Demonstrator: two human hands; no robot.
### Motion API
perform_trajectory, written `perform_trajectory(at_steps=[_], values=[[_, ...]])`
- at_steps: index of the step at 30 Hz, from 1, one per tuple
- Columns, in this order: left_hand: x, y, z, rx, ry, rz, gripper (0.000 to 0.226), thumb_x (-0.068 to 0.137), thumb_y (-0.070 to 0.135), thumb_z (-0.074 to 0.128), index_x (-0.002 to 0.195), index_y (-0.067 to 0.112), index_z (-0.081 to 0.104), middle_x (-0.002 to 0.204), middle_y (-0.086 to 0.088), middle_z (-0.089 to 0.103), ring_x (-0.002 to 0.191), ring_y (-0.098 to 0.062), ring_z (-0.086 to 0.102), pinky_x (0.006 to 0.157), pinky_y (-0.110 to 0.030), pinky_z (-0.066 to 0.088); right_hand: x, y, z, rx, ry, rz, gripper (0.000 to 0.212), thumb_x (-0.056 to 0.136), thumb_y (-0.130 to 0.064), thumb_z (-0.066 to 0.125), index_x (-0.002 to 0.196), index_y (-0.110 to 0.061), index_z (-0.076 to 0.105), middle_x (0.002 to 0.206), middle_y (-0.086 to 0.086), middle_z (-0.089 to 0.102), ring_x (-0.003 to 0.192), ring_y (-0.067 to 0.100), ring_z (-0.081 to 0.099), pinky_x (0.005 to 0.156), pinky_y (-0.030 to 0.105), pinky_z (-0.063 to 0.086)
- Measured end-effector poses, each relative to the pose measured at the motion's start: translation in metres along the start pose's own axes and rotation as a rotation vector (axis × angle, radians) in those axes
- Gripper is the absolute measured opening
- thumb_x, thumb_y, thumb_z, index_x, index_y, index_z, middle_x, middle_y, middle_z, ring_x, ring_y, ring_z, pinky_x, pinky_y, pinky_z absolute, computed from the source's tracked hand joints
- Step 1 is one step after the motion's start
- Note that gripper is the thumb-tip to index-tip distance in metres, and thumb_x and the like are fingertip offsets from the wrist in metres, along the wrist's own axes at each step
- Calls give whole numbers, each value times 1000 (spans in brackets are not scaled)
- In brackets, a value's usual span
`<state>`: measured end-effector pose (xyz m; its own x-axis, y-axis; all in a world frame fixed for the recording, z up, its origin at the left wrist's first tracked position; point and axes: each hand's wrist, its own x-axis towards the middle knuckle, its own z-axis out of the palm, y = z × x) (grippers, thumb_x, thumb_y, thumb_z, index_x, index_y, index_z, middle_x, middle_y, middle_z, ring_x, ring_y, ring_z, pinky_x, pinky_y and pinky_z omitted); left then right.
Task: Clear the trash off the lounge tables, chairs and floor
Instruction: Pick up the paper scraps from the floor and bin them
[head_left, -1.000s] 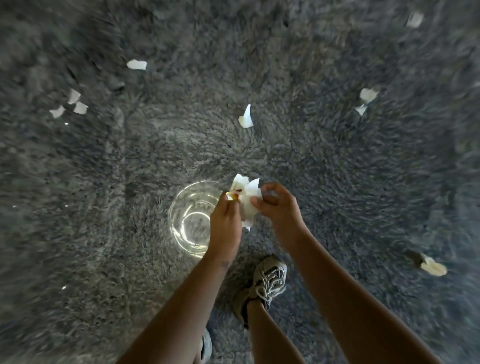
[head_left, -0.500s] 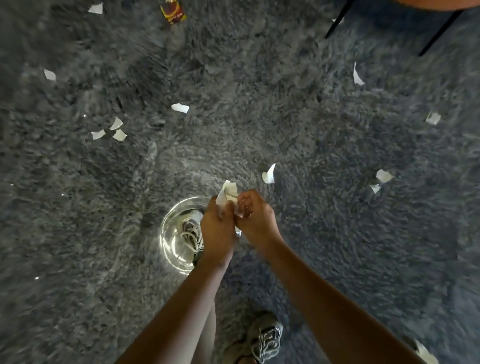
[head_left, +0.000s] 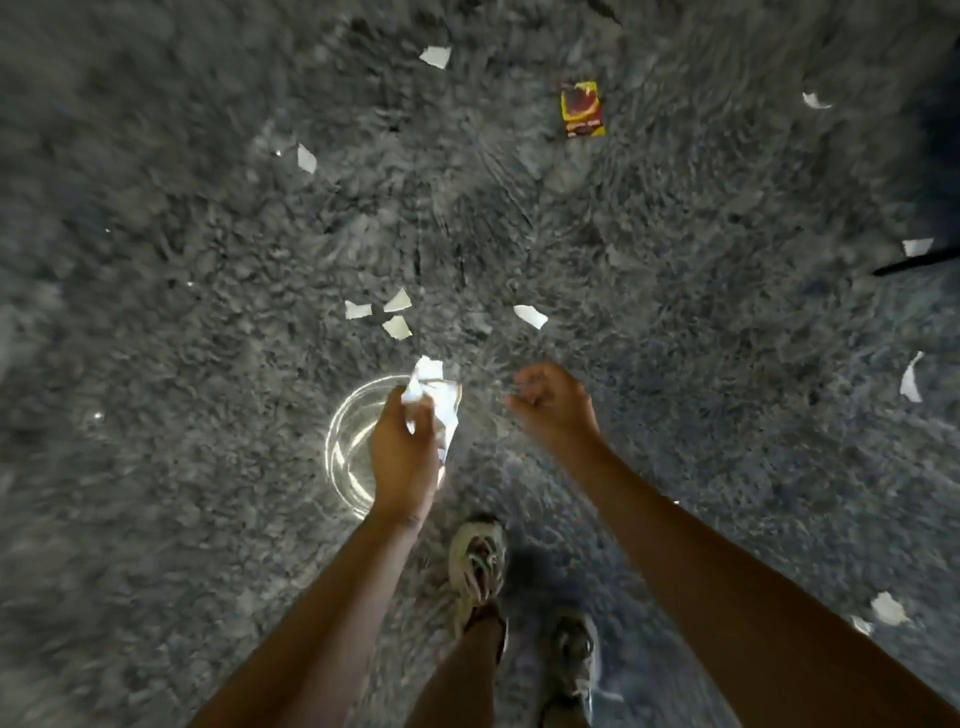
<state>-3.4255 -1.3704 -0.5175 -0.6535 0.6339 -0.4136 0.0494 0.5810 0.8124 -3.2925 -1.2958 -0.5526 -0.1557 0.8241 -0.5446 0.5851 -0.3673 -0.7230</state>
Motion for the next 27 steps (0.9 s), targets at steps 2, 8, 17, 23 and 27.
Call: perform_trajectory(at_steps=[2, 8, 17, 23, 27], values=[[30, 8, -15, -77, 52, -69, 30, 97, 14, 47, 69, 24, 48, 58, 7, 49, 47, 1, 48, 42, -9, 36, 31, -23, 20, -33, -60, -46, 19, 76, -17, 72, 86, -21, 57, 68, -10, 56, 71, 13, 58, 69, 26, 46], [102, 10, -56, -108, 148, -115, 15, 96, 17, 50, 90, 4, 56, 72, -2, 55, 66, -10, 51, 63, -26, 43, 105, -65, 77, -78, -156, -75, 15, 77, -7, 71, 88, -10, 61, 80, 4, 62, 73, 13, 56, 66, 23, 45], [214, -45, -72, -25, 245, -182, 22, 91, 20, 58, 74, 6, 61, 62, -4, 58, 60, -14, 51, 52, -11, 36, 219, -69, 160, -339, -244, 44, 17, 81, -8, 68, 97, -4, 63, 100, 17, 66, 93, 29, 61, 83, 39, 50], [270, -116, -46, -103, 264, -203, 41, 87, 30, 54, 75, -9, 55, 66, -21, 55, 61, -16, 49, 60, -29, 37, 287, -32, 225, -497, -299, -18, 27, 84, -4, 62, 110, 3, 59, 112, 21, 61, 104, 32, 57, 85, 36, 45], [297, -167, -34, -48, 241, -206, 47, 84, 37, 49, 78, -8, 57, 71, -22, 58, 67, -21, 50, 66, -33, 39, 329, 1, 264, -716, -326, -148, 36, 87, -10, 63, 121, -7, 53, 128, 14, 51, 113, 29, 50, 93, 35, 42]])
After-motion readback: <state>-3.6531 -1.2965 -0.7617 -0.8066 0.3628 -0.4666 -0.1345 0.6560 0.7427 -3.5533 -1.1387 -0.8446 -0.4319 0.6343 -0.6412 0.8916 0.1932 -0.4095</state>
